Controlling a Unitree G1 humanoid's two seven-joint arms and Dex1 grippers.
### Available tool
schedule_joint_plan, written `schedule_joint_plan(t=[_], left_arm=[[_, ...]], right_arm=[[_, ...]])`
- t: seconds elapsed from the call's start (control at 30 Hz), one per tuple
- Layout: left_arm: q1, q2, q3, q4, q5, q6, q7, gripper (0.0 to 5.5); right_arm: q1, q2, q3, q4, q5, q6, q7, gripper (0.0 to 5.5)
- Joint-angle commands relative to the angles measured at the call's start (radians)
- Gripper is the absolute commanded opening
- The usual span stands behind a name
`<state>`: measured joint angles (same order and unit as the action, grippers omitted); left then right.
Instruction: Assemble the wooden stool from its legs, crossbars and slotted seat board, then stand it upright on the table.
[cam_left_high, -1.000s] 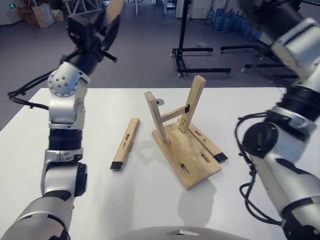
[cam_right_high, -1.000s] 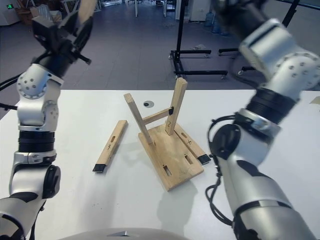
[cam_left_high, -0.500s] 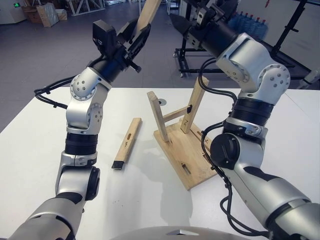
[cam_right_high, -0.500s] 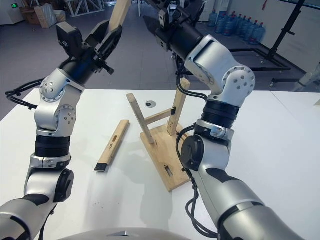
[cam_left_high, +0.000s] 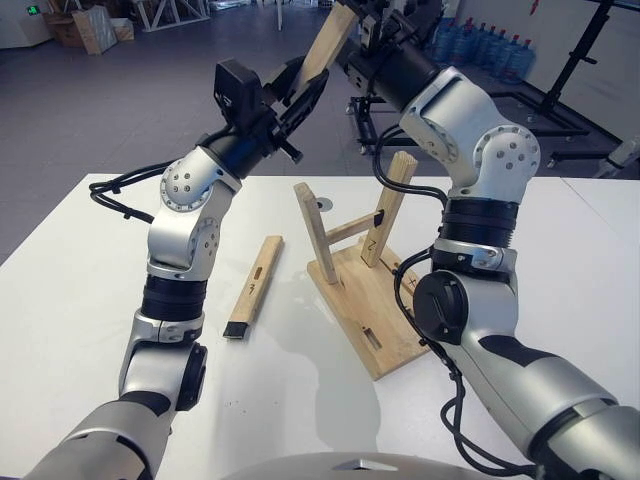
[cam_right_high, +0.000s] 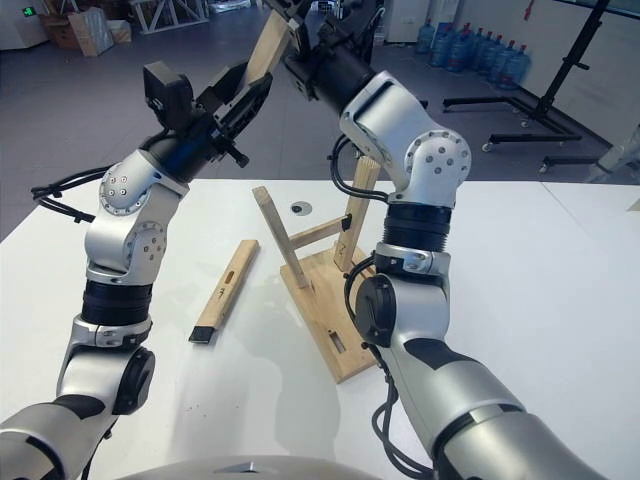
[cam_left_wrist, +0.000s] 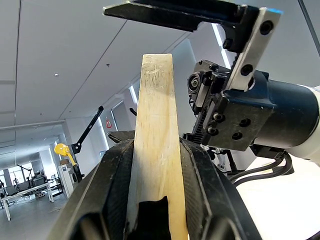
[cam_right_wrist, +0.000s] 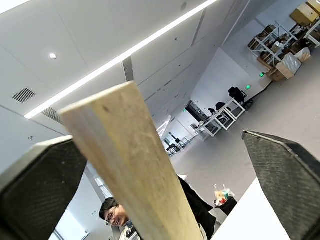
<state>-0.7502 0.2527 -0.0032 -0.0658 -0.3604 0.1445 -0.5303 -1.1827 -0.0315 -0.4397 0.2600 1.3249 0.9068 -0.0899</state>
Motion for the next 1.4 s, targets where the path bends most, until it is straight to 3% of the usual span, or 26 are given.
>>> schedule_joint_plan(t=[0.03, 0.9, 1.2, 1.23, 1.4], left_arm=[[0.013, -0.002, -0.008, -0.013, 0.017, 0.015, 0.008, 1.28], [0.036, 0.009, -0.012, -0.01, 0.047, 0.009, 0.001, 1.28], [0.053, 0.038, -0.038, -0.001, 0.111, -0.006, -0.024, 1.28], [0.054, 0.039, -0.039, 0.001, 0.115, -0.003, -0.021, 1.68], [0.069, 0.046, -0.049, -0.008, 0.116, 0.027, -0.033, 2.4]], right_arm=[[-0.01, -0.005, 0.014, 0.006, -0.013, -0.013, 0.007, 5.4], [0.018, -0.02, 0.029, -0.033, -0.037, -0.048, 0.015, 0.81], [0.064, -0.045, 0.064, -0.12, -0.08, -0.04, 0.024, 0.41], [0.068, -0.044, 0.068, -0.125, -0.086, -0.043, 0.024, 0.4], [0.071, -0.05, 0.054, -0.124, -0.108, -0.079, 0.025, 0.39]])
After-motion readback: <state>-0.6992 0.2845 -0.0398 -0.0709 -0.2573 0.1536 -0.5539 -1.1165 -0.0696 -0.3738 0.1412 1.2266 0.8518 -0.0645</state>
